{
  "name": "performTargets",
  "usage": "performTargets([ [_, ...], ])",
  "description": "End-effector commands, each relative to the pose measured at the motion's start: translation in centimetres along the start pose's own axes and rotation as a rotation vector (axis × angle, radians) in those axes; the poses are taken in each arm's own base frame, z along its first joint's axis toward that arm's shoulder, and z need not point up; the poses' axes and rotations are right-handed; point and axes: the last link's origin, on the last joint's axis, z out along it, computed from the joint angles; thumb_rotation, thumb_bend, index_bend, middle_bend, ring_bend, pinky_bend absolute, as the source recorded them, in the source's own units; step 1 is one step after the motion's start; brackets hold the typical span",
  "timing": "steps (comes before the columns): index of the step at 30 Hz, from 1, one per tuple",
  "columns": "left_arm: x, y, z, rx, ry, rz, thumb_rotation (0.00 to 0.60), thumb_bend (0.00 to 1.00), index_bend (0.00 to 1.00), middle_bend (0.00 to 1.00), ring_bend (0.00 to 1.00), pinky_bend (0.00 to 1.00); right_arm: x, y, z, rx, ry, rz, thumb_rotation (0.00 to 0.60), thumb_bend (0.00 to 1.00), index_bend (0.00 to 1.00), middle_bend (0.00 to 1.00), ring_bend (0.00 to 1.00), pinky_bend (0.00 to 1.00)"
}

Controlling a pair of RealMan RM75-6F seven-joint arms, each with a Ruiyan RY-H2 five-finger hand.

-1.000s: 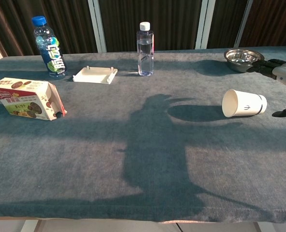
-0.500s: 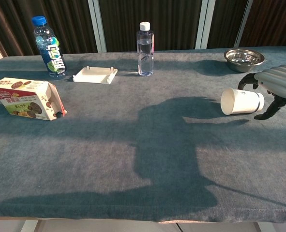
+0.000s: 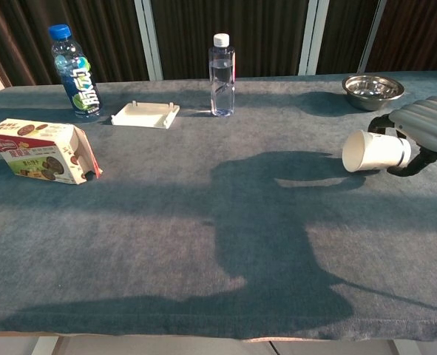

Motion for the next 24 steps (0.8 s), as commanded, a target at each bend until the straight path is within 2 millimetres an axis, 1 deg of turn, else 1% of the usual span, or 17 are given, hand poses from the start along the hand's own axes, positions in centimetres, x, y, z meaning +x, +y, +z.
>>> performTargets([
  [1,0.0,0.0,0.0,0.002,-0.001,-0.002,0.600,0.34,0.16,0.15,0.09,0.34,0.6,-0.2,-0.4,0.012,0.061,-0.051,0.600,0.62,0.64,0.49,0.54,0.71],
  [3,0.0,0.0,0.0,0.004,-0.001,-0.003,0.600,0.34,0.16,0.15,0.09,0.34,1.3,-0.4,-0.9,0.029,0.120,-0.127,0.600,0.62,0.64,0.49,0.54,0.71],
  [7,0.0,0.0,0.0,0.005,-0.004,-0.003,0.600,0.34,0.16,0.15,0.09,0.34,3.2,-1.8,-2.4,0.091,0.265,-0.353,0.600,0.62,0.65,0.49,0.54,0.71],
  [11,0.0,0.0,-0.1,0.003,-0.006,-0.002,0.600,0.34,0.16,0.15,0.09,0.34,4.8,-3.3,-3.8,0.149,0.393,-0.665,0.600,0.63,0.65,0.49,0.55,0.70],
  [13,0.0,0.1,-0.1,0.002,-0.007,-0.001,0.600,0.34,0.16,0.15,0.09,0.34,5.2,-3.8,-4.3,0.175,0.427,-0.803,0.600,0.64,0.65,0.49,0.54,0.70],
  [14,0.0,0.1,-0.1,0.001,-0.007,-0.002,0.600,0.34,0.16,0.15,0.09,0.34,5.3,-4.1,-4.7,0.188,0.437,-0.888,0.600,0.64,0.65,0.49,0.54,0.69],
  [18,0.0,0.1,-0.1,0.003,-0.008,-0.002,0.600,0.34,0.16,0.15,0.09,0.34,5.3,-4.7,-5.4,0.230,0.431,-1.121,0.600,0.64,0.64,0.49,0.52,0.66],
  [20,0.0,0.0,-0.1,0.004,-0.008,-0.003,0.600,0.34,0.16,0.15,0.09,0.34,5.3,-5.0,-5.5,0.244,0.413,-1.199,0.600,0.64,0.63,0.49,0.50,0.64],
  [24,0.0,0.1,-0.1,0.003,-0.010,-0.003,0.600,0.34,0.16,0.15,0.09,0.34,4.9,-5.5,-5.5,0.263,0.355,-1.293,0.600,0.64,0.60,0.49,0.48,0.61],
])
